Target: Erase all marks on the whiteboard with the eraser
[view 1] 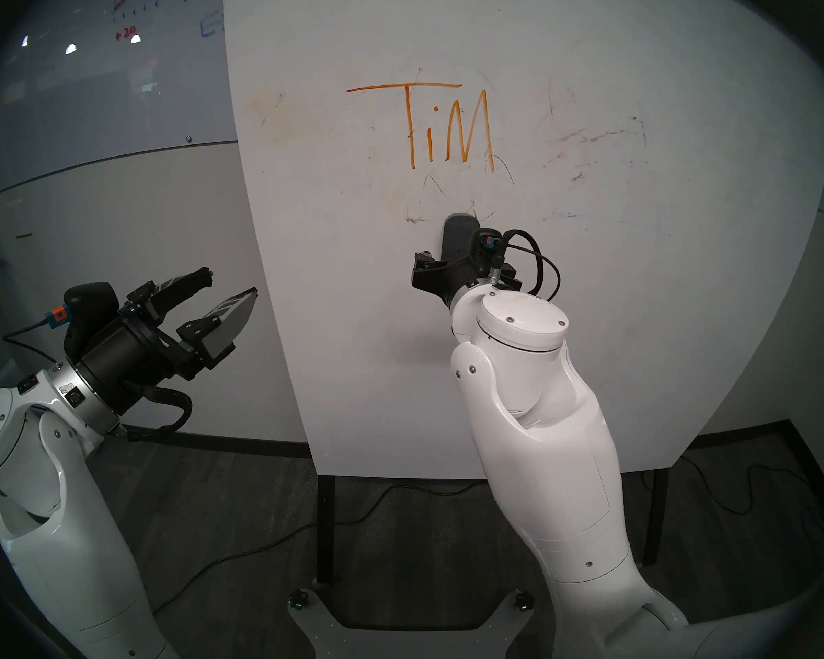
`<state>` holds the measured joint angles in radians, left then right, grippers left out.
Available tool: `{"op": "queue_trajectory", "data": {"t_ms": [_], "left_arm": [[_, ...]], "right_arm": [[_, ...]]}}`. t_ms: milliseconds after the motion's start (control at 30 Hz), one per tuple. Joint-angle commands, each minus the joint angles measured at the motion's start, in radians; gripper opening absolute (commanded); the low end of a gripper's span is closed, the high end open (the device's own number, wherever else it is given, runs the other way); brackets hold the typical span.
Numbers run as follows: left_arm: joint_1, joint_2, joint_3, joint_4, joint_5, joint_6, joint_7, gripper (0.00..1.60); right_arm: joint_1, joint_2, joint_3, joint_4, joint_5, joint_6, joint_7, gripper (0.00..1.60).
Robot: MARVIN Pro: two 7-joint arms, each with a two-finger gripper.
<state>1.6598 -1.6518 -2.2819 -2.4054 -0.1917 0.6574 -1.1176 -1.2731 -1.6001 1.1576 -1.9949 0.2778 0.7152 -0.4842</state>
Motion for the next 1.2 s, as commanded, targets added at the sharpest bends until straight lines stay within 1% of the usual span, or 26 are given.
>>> {"op": "queue_trajectory", "data": {"t_ms": [0, 167, 233, 267, 533, 767, 1167], "left_arm": [[0.0, 0.002, 0.001, -0.011, -0.002, 0.0, 0.001, 1.6], [0.0, 0.002, 0.001, -0.011, -0.002, 0.0, 0.0, 1.6], [0.0, 0.001, 0.0, -0.011, -0.002, 0.0, 0.0, 1.6], [0.0, 0.002, 0.001, -0.011, -0.002, 0.0, 0.0, 1.6], [0.0, 0.002, 0.0, -0.01, -0.002, 0.0, 0.0, 1.6], [0.0, 0.001, 0.0, -0.01, -0.002, 0.0, 0.0, 1.6], [0.0, 0.002, 0.0, -0.01, -0.002, 0.0, 0.0, 1.6]], "right_arm": [[0.036, 0.0, 0.009, 0.009, 0.015, -0.004, 0.028, 1.6], [0.064, -0.005, 0.02, 0.051, 0.02, -0.011, 0.04, 1.6], [0.077, 0.005, 0.008, 0.067, 0.001, -0.024, 0.038, 1.6], [0.083, -0.001, 0.011, 0.08, 0.002, -0.028, 0.037, 1.6], [0.097, -0.009, 0.015, 0.104, -0.009, -0.042, 0.037, 1.6], [0.101, -0.022, 0.021, 0.114, -0.014, -0.056, 0.037, 1.6], [0.115, -0.023, 0.04, 0.105, 0.006, -0.045, 0.061, 1.6]]}}
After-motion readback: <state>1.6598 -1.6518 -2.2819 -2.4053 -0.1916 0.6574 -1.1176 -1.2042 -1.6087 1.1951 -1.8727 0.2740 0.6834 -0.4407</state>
